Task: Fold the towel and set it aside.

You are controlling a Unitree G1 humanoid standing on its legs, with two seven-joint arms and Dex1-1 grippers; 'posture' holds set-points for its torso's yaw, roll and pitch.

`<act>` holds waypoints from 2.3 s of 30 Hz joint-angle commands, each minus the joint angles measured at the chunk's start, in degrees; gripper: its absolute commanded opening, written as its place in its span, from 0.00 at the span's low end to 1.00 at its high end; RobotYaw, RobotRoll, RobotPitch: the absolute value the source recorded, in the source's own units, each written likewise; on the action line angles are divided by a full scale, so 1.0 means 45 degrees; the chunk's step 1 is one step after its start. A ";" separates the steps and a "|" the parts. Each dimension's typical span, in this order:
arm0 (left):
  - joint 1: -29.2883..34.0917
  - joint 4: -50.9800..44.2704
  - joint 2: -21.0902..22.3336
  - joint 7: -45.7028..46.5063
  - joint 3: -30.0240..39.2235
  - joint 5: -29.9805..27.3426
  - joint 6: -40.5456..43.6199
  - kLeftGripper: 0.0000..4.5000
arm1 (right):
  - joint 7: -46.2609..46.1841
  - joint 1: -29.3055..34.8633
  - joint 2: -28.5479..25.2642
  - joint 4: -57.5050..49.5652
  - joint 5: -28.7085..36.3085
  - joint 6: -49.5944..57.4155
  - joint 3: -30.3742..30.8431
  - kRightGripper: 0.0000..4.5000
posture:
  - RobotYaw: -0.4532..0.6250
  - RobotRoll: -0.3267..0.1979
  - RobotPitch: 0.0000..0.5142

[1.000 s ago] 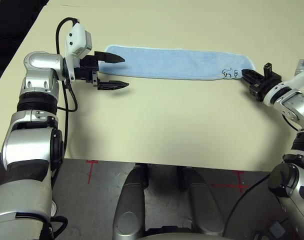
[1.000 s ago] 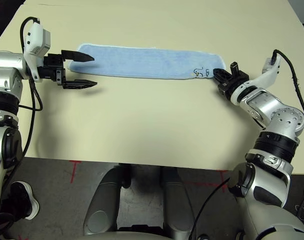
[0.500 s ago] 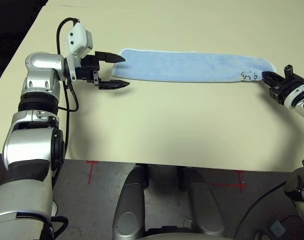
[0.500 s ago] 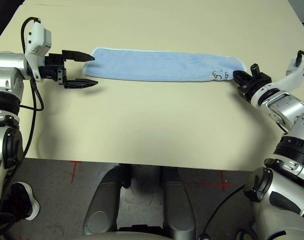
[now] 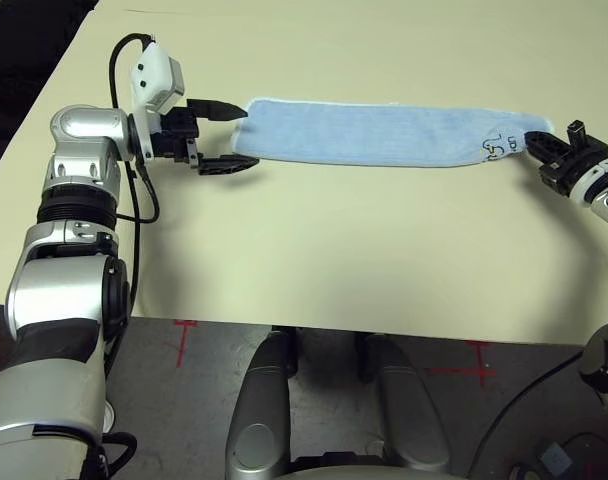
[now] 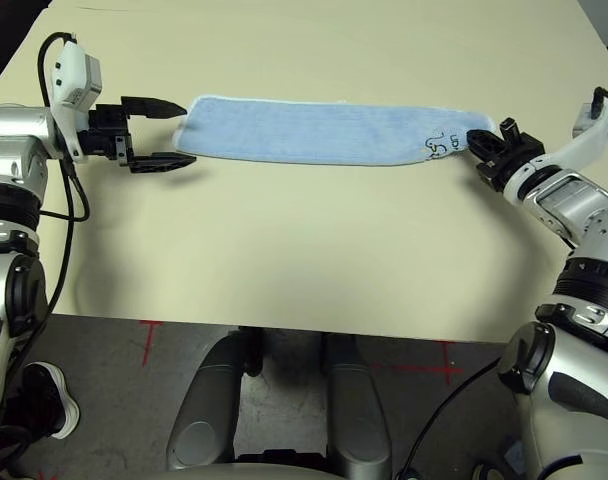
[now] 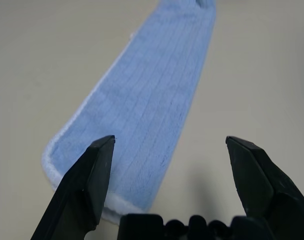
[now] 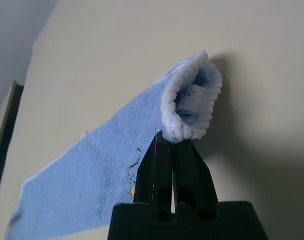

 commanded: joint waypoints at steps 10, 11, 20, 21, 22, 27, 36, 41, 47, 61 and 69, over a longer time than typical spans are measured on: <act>-0.0049 0.0126 -0.0118 -0.0004 0.0185 -0.0248 0.0097 1.00 | 0.4505 0.1052 -0.0798 -0.1970 -0.1461 -0.2243 0.1633 0.01 | 0.45 0.62 0.59; -0.0050 0.0132 -0.0129 -0.0014 0.0174 -0.0241 0.0098 1.00 | 0.4704 0.0980 -0.0788 -0.2087 -0.1555 -0.2339 0.1800 0.01 | 0.44 0.62 0.58; -0.0075 0.0086 -0.0232 -0.0054 0.0105 -0.0212 0.0140 1.00 | 0.5614 -0.0466 -0.0797 -0.2588 -0.3437 -0.2685 0.4665 0.01 | 0.45 0.62 0.57; -0.0057 0.0062 -0.0231 -0.0066 0.0100 -0.0211 0.0138 1.00 | 0.5617 -0.0669 -0.0743 -0.2577 -0.3668 -0.2575 0.5032 0.01 | 0.45 0.62 0.56; -0.0030 0.0032 -0.0219 -0.0079 0.0085 -0.0198 0.0120 1.00 | 0.5650 -0.0827 -0.0606 -0.2576 -0.3819 -0.2536 0.5318 0.01 | 0.45 0.62 0.56; 0.0073 -0.0100 -0.0176 -0.0126 0.0040 -0.0171 0.0088 1.00 | 0.5361 -0.1409 0.0142 -0.2805 -0.4293 -0.2008 0.6169 0.01 | 0.47 0.62 0.55; 0.0138 -0.0229 -0.0075 -0.0155 -0.0025 -0.0092 0.0072 1.00 | 0.4387 -0.2004 0.1492 -0.3147 -0.4822 -0.0634 0.6911 0.01 | 0.47 0.62 0.55; 0.0163 -0.0352 -0.0122 -0.0161 -0.0048 -0.0119 0.0124 1.00 | 0.4018 -0.2045 0.2077 -0.2664 -0.5471 -0.0754 0.7291 0.01 | 0.48 0.62 0.55; 0.0212 -0.0492 -0.0039 -0.0229 -0.0058 -0.0131 0.0208 1.00 | 0.4244 -0.2077 0.2093 -0.2526 -0.6155 -0.0952 0.7734 0.12 | 0.49 0.62 0.55; 0.0142 -0.0442 -0.0178 -0.0141 -0.0173 -0.0124 0.0212 1.00 | 0.9621 -0.1572 0.0583 -0.2052 -0.8696 -0.7175 1.0122 0.99 | 0.47 0.62 0.55; 0.0094 -0.0356 -0.0169 -0.0129 -0.0226 -0.0102 0.0170 1.00 | 1.0641 -0.1678 0.0744 -0.1771 -0.9163 -0.7128 1.0341 0.99 | 0.47 0.62 0.55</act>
